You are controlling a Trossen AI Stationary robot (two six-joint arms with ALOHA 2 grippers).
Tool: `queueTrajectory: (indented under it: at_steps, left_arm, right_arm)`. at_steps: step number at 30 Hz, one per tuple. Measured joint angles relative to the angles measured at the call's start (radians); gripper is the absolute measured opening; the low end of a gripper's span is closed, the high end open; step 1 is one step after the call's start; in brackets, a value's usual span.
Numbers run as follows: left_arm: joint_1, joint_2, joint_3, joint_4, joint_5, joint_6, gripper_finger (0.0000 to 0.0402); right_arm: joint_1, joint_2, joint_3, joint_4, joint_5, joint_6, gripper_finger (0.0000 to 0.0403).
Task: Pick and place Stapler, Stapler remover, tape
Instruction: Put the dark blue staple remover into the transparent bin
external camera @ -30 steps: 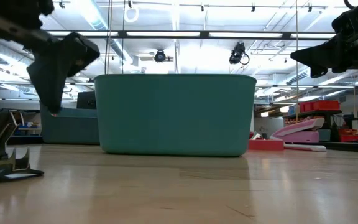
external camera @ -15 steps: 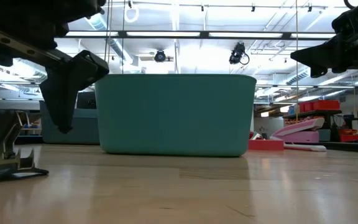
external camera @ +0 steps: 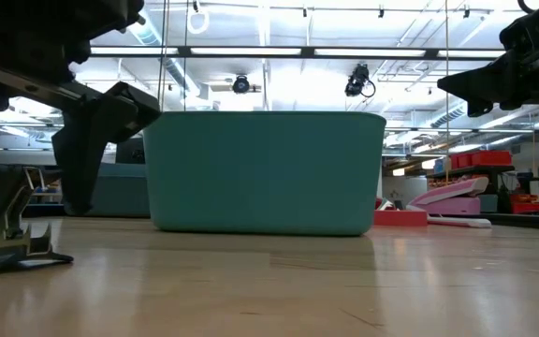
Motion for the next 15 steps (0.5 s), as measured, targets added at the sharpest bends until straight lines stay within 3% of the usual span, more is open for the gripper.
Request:
queueTrajectory:
  at_steps: [15]
  left_arm:
    - [0.000, 0.000, 0.000, -0.001, 0.001, 0.033, 0.0234]
  right_arm:
    - [0.000, 0.000, 0.000, 0.000, 0.000, 0.000, 0.0018]
